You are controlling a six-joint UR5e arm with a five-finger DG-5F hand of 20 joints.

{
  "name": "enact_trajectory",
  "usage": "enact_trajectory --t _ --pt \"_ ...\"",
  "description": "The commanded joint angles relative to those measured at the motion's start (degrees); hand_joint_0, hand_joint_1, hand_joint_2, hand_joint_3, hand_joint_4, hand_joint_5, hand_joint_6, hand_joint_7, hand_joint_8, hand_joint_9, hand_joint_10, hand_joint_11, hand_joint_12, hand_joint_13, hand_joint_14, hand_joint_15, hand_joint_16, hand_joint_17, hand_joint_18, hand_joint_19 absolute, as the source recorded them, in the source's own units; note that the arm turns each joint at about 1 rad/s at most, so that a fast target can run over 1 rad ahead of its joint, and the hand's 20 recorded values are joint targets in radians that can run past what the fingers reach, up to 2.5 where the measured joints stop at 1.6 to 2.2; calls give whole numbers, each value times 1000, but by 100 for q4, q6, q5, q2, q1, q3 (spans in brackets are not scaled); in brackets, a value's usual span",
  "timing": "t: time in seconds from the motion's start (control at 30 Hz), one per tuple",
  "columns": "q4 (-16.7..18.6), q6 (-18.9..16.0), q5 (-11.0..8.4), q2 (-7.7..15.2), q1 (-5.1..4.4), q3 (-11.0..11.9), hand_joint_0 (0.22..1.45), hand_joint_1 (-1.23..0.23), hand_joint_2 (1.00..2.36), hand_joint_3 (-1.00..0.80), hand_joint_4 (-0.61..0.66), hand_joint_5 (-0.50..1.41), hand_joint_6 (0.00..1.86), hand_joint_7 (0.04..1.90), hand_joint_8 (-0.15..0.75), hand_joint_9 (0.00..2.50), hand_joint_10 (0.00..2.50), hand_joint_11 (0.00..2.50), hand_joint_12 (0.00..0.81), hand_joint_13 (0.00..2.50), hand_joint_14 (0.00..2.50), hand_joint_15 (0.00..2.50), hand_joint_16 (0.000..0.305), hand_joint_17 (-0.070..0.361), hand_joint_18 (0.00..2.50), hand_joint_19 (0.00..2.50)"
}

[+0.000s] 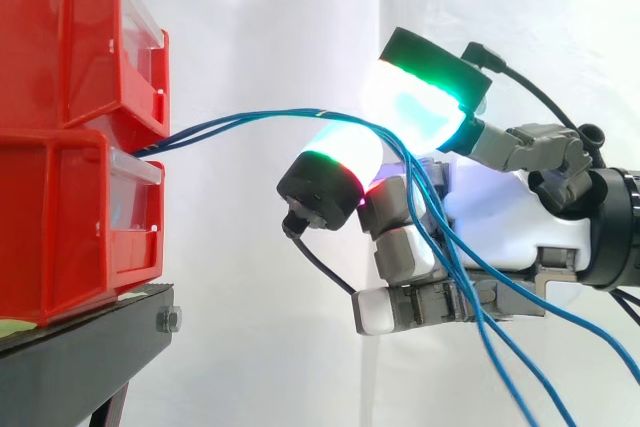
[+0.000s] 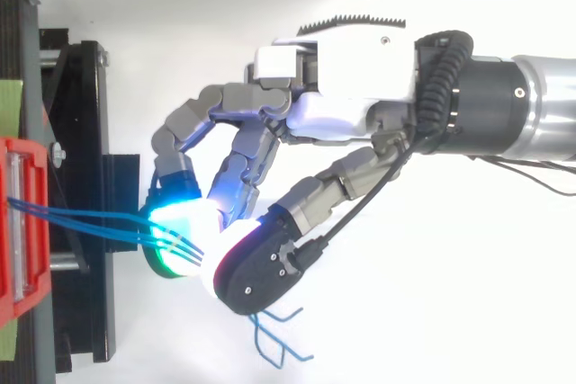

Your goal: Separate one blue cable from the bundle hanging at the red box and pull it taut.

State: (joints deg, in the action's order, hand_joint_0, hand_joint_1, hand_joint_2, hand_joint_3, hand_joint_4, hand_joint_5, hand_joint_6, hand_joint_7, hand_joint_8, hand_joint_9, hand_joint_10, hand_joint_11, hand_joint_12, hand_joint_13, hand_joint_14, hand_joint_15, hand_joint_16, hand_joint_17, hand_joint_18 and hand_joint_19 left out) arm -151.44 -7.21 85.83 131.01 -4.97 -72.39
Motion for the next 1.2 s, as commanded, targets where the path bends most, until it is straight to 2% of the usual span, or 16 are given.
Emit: enact_trajectory --t 0.0,0.07,0.13,0.27,0.47,0.63,0.83,0.93,1.0,1.1,1.17 --pt "-9 -97 -5 -5 -4 -3 639 -878 1000 -500 145 -179 831 1068 329 1136 18 761 361 1173 18 504 33 74 972 417" --pt "-18 -264 -14 4 -13 -3 602 -844 1000 -500 164 -171 789 1048 330 1123 20 753 367 1159 18 510 34 76 969 437" --pt "-44 -703 -111 4 -13 5 586 -819 1000 -500 168 -169 768 1057 329 1121 18 754 372 1150 18 514 35 79 974 437" --pt "-105 -888 -146 4 -21 -3 557 -757 1000 -500 174 -149 652 1133 328 1088 17 737 376 1109 19 496 39 88 981 466" --pt "-114 -896 -146 4 -21 5 592 -815 1000 -500 190 -137 511 1274 317 1047 19 735 380 1087 18 505 39 88 961 449" --pt "-114 -940 -146 4 -21 -3 665 -842 1000 -500 194 -138 500 1258 309 1038 20 728 370 1081 19 492 38 85 951 440" --pt "-105 -932 -146 4 -21 -3 741 -757 1018 -267 176 -138 555 1214 310 1059 19 732 365 1092 17 498 37 83 956 459" --pt "-114 -932 -146 4 -21 -3 751 -746 1021 -213 168 -141 566 1206 312 1060 20 732 366 1095 17 505 37 83 948 472" --pt "-114 -923 -146 4 -21 -3 752 -781 1017 -282 168 -144 583 1193 314 1060 17 733 368 1099 17 503 37 83 963 464" --pt "-114 -923 -146 4 -21 -3 678 -818 1000 -500 180 -150 617 1147 312 1064 19 751 367 1109 19 502 37 83 980 458" --pt "-114 -914 -146 4 -21 -3 625 -787 1000 -500 186 -150 631 1131 319 1080 17 749 369 1118 18 513 38 85 991 464"
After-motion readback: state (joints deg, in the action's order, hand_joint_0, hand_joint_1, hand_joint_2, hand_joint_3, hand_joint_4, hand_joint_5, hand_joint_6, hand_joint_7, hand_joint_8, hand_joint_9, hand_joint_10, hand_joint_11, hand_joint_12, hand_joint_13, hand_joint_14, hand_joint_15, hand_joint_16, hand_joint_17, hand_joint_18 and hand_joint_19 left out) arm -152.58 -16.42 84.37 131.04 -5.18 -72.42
